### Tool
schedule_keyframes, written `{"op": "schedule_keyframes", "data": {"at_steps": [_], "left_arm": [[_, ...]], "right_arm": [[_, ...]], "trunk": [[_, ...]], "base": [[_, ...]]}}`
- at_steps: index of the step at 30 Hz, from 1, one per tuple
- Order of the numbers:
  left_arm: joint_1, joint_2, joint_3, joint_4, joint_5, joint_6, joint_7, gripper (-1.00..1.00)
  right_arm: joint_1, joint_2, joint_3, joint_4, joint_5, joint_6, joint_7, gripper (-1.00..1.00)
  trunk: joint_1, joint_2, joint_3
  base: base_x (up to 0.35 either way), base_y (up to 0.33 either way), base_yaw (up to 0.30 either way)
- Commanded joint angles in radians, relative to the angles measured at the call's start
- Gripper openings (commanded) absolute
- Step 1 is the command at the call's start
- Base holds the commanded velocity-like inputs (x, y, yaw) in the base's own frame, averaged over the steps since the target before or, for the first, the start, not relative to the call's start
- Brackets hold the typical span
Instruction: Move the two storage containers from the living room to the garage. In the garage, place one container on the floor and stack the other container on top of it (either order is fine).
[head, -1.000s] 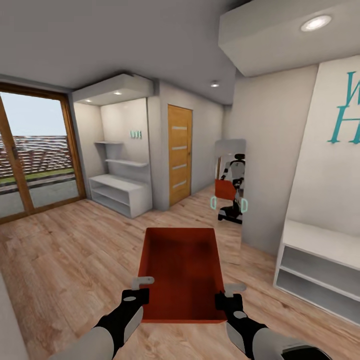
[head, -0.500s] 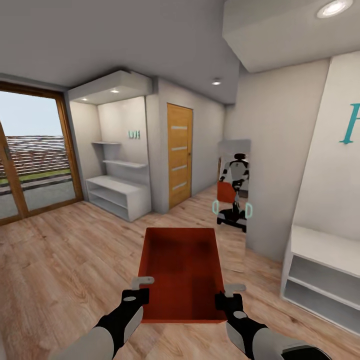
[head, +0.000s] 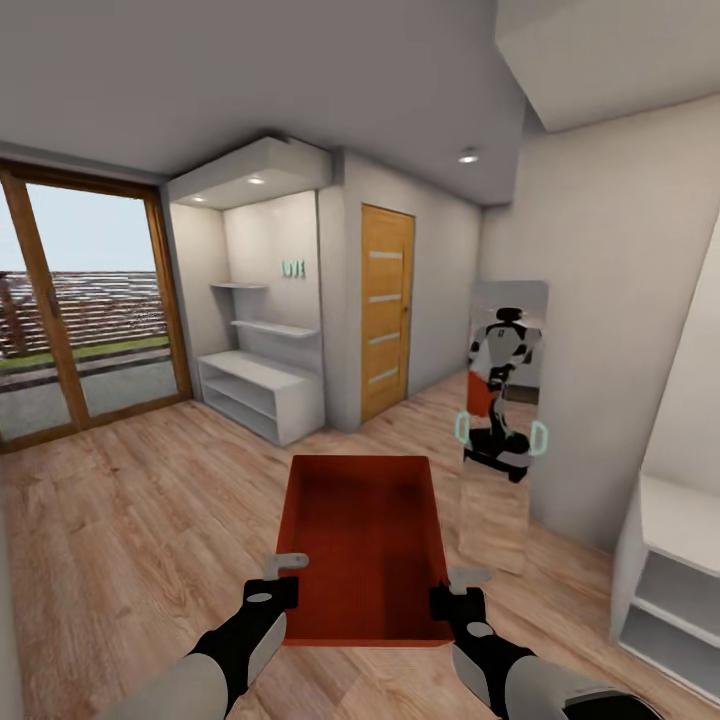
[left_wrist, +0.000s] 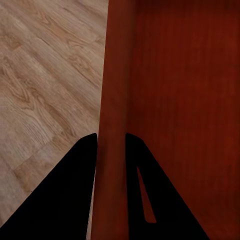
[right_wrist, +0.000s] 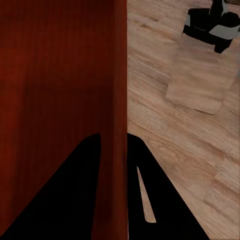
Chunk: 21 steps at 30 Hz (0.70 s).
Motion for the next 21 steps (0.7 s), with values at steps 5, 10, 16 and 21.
{"op": "schedule_keyframes", "data": {"at_steps": [5,10,16,21], "left_arm": [[-0.001,0.004,0.052,-0.005,-0.017,-0.02,0.014,-1.0],[-0.001,0.004,0.052,-0.005,-0.017,-0.02,0.014,-1.0],[-0.001,0.004,0.052,-0.005,-0.017,-0.019,0.014,-1.0],[-0.001,0.004,0.052,-0.004,-0.016,-0.018,0.012,-1.0]], "right_arm": [[0.0,0.0,-0.054,0.001,0.014,0.001,0.001,-1.0],[0.0,0.0,-0.054,0.001,0.014,0.001,0.002,-1.0],[0.0,0.0,-0.054,0.001,0.014,0.001,0.001,-1.0],[0.0,0.0,-0.054,0.001,0.014,0.001,0.002,-1.0]], "trunk": [[0.001,-0.001,-0.002],[0.001,-0.001,-0.002],[0.001,-0.001,-0.002],[0.001,-0.001,-0.002]], "base": [[0.319,0.0,0.272],[0.319,0.0,0.273],[0.319,0.0,0.273],[0.319,0.0,0.273]]}}
